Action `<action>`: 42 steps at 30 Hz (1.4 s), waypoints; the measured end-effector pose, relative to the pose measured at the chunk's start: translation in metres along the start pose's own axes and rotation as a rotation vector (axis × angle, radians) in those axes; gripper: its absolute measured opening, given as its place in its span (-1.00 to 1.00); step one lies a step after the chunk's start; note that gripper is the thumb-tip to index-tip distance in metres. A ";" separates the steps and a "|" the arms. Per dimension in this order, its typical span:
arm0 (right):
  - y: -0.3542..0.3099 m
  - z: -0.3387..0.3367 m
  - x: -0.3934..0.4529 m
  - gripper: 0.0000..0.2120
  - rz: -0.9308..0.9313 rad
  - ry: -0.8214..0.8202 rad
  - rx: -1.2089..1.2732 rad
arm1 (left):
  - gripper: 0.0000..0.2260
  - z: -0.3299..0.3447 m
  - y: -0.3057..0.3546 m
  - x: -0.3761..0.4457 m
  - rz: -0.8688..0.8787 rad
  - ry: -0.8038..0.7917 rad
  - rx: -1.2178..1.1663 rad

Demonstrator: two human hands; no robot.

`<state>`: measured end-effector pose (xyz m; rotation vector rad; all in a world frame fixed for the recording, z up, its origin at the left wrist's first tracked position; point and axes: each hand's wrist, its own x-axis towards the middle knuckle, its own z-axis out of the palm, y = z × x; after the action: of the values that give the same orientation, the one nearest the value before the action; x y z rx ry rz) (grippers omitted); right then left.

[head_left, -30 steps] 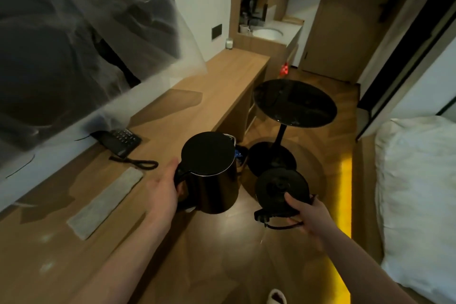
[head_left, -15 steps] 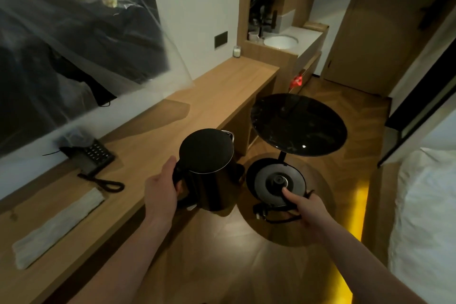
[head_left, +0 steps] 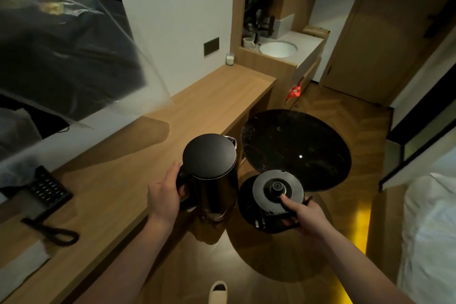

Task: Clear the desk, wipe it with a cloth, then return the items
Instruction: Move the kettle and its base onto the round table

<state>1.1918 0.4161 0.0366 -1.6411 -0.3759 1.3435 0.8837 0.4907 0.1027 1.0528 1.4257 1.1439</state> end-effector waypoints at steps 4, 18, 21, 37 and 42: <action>-0.022 -0.006 0.045 -0.52 -0.024 0.016 -0.033 | -0.50 0.039 0.008 0.049 0.022 -0.037 -0.003; -0.092 -0.075 0.170 -0.56 0.100 0.083 0.085 | -0.35 0.194 0.005 0.157 -0.032 -0.041 0.031; -0.112 -0.100 0.211 -0.64 0.153 0.067 0.103 | -0.41 0.241 0.005 0.173 -0.041 0.006 0.073; -0.225 -0.177 0.457 -0.58 0.276 0.138 0.082 | -0.39 0.434 -0.021 0.293 -0.228 0.278 0.085; -0.242 -0.159 0.518 -0.62 0.299 0.159 0.107 | -0.46 0.475 -0.031 0.343 -0.253 0.250 0.131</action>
<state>1.5895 0.8398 -0.0832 -1.7477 0.0384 1.4113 1.3055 0.8798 -0.0184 0.8091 1.7958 1.0335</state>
